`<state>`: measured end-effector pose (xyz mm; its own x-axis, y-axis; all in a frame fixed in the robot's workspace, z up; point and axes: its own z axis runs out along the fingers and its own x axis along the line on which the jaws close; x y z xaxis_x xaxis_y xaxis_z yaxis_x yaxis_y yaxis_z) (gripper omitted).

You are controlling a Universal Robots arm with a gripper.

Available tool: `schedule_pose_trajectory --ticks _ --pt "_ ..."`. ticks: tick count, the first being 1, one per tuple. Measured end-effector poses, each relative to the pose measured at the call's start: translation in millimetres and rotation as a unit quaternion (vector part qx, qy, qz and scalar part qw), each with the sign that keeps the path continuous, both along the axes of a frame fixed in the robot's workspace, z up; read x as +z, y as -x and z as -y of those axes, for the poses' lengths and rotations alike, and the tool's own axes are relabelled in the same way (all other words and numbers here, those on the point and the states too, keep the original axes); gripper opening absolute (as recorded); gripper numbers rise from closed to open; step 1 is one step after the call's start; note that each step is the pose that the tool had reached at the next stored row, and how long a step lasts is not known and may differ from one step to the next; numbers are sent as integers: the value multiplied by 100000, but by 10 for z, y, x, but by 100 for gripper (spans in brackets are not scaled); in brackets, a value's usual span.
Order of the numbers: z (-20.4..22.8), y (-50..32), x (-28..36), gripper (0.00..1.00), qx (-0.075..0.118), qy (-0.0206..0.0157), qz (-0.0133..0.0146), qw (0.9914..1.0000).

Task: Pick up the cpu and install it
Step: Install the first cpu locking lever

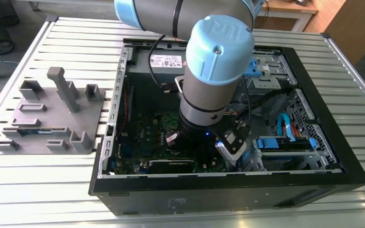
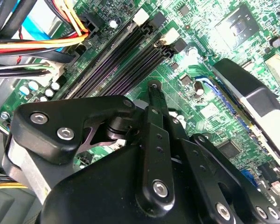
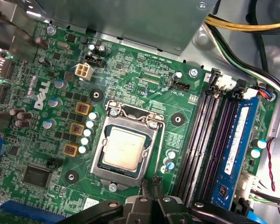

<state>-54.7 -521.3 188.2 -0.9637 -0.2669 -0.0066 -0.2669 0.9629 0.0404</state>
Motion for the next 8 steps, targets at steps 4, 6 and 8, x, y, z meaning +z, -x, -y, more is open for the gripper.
schedule_pose_trajectory --ticks 4,6,8 --pt "1 0 -14 11 -798 20 0 99997" --pt "0 1 -15 11 -817 14 0 99997" --pt "0 4 -18 11 -833 -10 5 99997"
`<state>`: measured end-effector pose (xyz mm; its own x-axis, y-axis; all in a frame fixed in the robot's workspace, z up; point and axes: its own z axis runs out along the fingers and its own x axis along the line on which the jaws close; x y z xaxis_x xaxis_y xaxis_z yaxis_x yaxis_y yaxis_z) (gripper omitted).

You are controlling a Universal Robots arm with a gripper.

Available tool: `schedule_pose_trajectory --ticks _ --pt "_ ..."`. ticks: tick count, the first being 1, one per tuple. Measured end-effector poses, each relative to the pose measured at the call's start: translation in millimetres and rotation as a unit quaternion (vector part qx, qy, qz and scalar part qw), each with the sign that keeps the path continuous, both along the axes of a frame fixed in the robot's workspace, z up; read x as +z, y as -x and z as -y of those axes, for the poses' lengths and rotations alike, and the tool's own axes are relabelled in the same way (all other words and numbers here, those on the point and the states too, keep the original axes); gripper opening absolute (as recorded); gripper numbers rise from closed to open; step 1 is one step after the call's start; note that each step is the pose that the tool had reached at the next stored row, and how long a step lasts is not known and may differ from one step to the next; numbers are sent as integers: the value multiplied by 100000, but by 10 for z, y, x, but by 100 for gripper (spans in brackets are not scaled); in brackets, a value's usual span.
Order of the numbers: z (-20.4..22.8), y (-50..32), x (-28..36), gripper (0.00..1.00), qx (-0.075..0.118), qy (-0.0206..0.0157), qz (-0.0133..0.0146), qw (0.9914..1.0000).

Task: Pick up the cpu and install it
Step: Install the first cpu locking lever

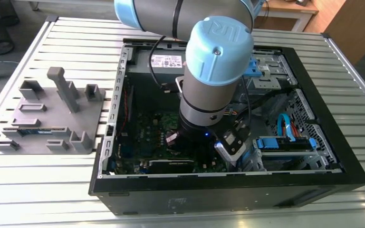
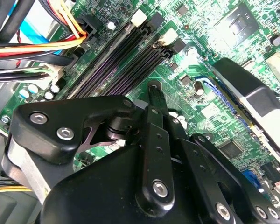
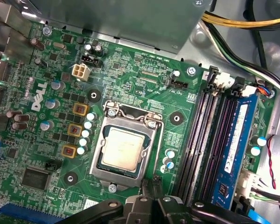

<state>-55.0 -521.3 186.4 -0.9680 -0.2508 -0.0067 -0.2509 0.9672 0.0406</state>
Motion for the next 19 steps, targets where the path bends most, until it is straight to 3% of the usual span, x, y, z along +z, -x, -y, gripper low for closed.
schedule_pose_trajectory --ticks 8,15,19 --pt "0 12 11 11 -7 -140 11 100000" --pt "1 12 121 11 -5 -99 5 100000" --pt "1 12 225 11 -6 -90 1 100000"
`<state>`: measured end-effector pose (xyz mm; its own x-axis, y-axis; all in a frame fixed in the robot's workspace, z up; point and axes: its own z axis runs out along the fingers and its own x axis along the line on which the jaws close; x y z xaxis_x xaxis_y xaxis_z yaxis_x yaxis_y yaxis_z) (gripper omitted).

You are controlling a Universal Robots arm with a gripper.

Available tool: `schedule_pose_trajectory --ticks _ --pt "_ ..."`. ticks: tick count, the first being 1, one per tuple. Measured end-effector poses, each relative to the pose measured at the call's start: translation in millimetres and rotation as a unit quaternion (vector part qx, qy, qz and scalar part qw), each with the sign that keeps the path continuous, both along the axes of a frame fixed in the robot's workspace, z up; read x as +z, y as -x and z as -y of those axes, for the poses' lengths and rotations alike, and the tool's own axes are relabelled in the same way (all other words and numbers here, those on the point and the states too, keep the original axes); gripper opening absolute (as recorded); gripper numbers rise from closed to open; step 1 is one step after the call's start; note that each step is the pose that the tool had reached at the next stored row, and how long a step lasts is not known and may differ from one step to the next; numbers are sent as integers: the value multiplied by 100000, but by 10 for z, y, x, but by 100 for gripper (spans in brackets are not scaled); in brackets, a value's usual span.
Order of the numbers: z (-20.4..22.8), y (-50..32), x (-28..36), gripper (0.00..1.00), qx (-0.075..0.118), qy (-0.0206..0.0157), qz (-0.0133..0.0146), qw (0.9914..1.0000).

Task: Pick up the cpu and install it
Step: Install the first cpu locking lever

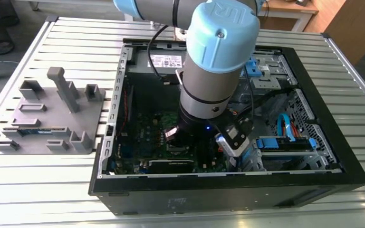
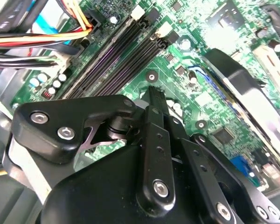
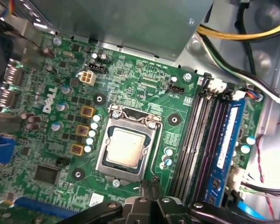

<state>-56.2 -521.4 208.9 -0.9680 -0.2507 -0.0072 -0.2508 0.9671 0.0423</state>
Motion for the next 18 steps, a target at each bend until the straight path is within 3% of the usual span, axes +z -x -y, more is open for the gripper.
schedule_pose_trajectory --ticks 2,6,14,18 --pt "0 0 48 11 2 2 -1 100000" --pt "-13 1 56 11 2 4 -3 100000" --pt "-118 59 51 11 -29 -3 0 100000" --pt "-149 160 47 11 -29 -13 1 100000"
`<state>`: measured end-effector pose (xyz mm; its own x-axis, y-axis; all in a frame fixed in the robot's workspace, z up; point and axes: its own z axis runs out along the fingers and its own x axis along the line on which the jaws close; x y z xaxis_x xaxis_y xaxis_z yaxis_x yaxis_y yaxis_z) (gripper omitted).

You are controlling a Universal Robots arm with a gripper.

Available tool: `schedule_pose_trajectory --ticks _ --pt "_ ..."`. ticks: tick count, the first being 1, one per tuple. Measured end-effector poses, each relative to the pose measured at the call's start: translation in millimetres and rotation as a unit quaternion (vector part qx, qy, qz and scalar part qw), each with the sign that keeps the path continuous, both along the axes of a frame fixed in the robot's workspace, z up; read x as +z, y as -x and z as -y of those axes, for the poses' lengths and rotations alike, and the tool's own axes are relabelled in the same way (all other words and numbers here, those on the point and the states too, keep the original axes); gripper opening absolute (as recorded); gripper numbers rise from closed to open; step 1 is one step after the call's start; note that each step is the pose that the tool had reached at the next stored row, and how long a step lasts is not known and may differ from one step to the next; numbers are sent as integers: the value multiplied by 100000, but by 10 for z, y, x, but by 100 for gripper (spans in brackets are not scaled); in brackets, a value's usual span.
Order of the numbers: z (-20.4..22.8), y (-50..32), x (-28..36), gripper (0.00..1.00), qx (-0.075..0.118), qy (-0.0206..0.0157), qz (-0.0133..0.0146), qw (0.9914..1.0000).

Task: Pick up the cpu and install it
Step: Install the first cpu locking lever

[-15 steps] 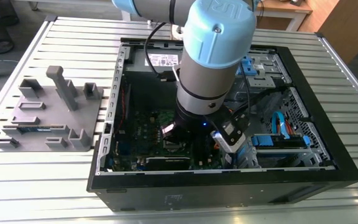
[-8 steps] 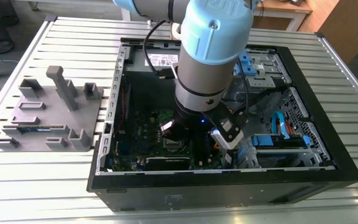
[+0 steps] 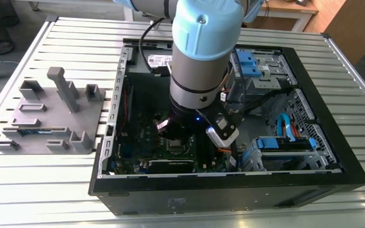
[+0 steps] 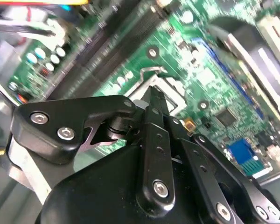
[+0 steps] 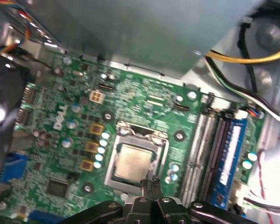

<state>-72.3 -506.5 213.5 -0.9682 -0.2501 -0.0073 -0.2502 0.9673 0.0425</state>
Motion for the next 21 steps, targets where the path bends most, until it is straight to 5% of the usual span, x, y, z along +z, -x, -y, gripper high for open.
schedule_pose_trajectory --ticks 7,16,21 --pt "-59 129 24 11 -7 -7 2 100000" --pt "-91 132 327 11 -6 -2 12 100000" --pt "-92 132 348 11 -8 -11 20 100000"
